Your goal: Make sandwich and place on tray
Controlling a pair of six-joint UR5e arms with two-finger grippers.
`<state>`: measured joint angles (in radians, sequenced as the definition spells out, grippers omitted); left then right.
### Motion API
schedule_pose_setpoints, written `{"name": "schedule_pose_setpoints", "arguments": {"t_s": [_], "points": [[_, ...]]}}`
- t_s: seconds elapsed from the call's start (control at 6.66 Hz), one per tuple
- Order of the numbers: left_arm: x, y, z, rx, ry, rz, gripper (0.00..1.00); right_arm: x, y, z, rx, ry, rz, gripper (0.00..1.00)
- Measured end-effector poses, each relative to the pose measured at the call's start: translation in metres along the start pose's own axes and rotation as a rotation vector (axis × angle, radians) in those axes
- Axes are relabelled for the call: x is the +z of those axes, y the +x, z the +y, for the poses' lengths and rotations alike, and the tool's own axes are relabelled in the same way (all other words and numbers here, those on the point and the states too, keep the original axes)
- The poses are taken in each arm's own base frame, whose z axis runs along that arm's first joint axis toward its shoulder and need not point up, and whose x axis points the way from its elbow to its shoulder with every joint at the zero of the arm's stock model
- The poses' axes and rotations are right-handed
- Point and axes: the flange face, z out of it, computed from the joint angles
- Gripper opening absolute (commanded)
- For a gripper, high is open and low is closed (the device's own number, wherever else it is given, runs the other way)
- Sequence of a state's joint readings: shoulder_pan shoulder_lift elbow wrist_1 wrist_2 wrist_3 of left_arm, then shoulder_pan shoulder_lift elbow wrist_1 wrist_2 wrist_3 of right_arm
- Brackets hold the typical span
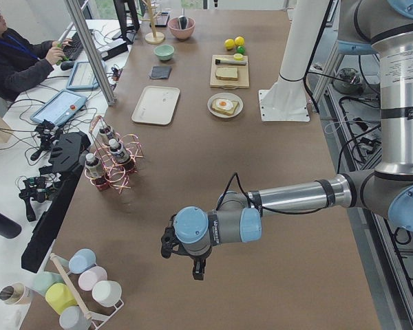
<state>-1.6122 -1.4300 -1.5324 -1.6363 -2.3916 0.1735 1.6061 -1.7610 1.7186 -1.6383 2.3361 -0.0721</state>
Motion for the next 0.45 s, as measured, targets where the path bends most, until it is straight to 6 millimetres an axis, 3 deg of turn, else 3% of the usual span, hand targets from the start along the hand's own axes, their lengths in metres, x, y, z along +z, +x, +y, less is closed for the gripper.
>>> {"name": "schedule_pose_setpoints", "arguments": {"t_s": [0.45], "points": [[0.0004,-0.0008,-0.0012,-0.004,-0.001,-0.002,0.98,-0.0002,-0.0009,-0.0006,-0.002,0.000,0.000,1.00]]}}
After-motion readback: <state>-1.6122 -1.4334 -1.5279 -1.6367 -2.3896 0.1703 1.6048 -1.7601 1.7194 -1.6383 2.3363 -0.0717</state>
